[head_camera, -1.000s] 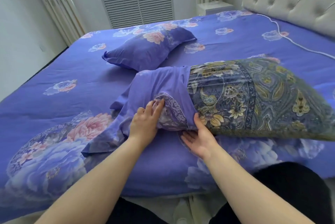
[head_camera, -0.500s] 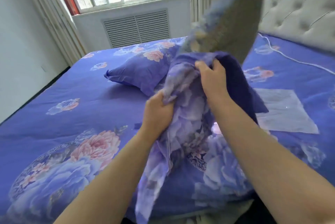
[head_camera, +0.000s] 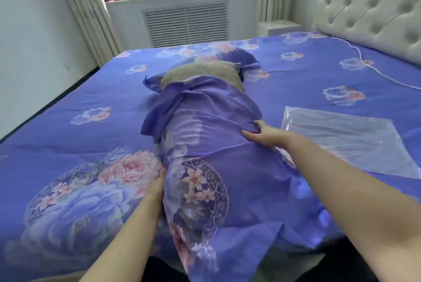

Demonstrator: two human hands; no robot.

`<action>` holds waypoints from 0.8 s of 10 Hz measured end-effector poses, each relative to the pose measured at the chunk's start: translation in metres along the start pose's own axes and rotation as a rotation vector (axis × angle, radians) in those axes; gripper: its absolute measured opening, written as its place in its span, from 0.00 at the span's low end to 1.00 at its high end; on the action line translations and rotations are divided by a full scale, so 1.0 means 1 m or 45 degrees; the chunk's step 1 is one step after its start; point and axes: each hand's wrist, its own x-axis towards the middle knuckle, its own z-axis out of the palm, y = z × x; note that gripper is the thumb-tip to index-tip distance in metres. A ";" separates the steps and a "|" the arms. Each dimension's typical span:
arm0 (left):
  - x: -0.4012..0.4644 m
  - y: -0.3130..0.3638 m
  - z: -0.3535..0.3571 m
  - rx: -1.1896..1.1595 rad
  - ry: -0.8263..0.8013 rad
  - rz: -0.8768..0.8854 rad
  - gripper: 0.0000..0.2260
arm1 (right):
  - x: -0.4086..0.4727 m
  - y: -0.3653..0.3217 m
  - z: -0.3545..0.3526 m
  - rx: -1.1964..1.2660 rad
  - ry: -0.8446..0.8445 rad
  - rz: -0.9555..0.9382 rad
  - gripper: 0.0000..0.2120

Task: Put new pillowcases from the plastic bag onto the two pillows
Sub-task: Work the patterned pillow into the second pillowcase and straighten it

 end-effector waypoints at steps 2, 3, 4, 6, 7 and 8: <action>0.011 0.026 0.013 0.211 0.147 0.485 0.21 | 0.000 0.035 0.035 0.427 0.205 0.168 0.55; 0.007 0.034 0.005 0.472 0.105 0.504 0.15 | -0.001 0.027 0.022 0.209 0.070 0.139 0.45; 0.014 0.042 -0.013 0.572 -0.096 0.334 0.10 | -0.006 0.026 -0.005 0.152 -0.187 0.164 0.37; 0.033 0.068 -0.020 0.813 0.173 0.531 0.09 | 0.007 0.014 -0.027 0.259 0.181 0.121 0.31; 0.043 0.101 -0.012 0.668 0.343 0.635 0.15 | 0.035 -0.015 -0.027 0.226 0.486 -0.101 0.22; 0.053 0.128 0.001 0.024 -0.027 0.280 0.13 | 0.058 -0.049 -0.025 0.532 0.276 -0.135 0.11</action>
